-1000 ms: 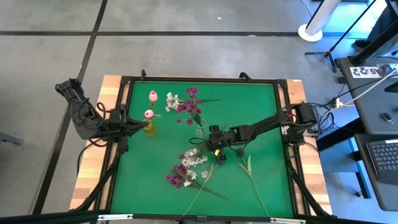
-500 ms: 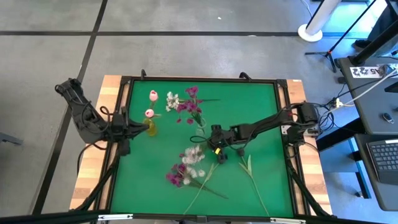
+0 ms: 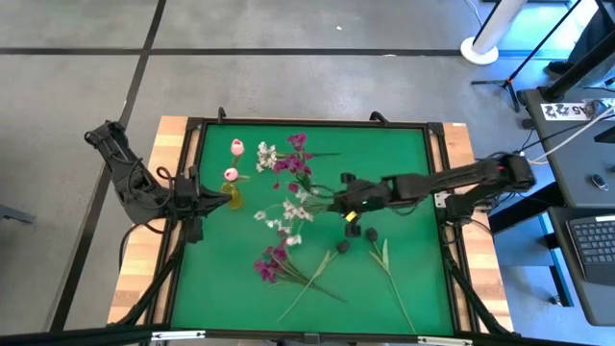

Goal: Sort flowers into vase by color
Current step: Put the bottom white flower into the yellow vase

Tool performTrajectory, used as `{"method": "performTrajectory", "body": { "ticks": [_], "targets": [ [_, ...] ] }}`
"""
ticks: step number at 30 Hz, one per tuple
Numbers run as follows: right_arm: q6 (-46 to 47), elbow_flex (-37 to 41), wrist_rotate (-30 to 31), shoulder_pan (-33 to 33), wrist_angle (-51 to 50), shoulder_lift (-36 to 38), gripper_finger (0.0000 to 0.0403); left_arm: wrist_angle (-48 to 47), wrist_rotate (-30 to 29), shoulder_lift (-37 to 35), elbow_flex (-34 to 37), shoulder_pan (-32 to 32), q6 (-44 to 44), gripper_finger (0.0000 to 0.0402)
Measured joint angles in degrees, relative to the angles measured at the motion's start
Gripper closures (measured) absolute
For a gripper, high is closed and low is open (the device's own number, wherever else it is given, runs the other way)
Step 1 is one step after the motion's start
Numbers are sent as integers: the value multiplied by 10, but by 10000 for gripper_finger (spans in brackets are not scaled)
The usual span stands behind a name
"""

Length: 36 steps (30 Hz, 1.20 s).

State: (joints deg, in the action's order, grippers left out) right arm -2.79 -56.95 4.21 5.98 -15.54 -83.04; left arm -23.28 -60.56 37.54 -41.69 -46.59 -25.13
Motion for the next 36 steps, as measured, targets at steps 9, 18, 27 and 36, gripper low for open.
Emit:
{"method": "performTrajectory", "body": {
  "ticks": [9,18,27,36],
  "targets": [
    [14,0,-92,1,19,133,401,91,0,-4,-11,0,104,401],
    [15,0,-131,1,91,178,402,214,-1,-5,-14,0,208,401],
    [10,-15,-177,0,319,178,402,452,54,-3,-14,0,433,401],
    [-20,-18,-164,0,450,155,403,457,106,50,-14,72,448,336]
  ]
}}
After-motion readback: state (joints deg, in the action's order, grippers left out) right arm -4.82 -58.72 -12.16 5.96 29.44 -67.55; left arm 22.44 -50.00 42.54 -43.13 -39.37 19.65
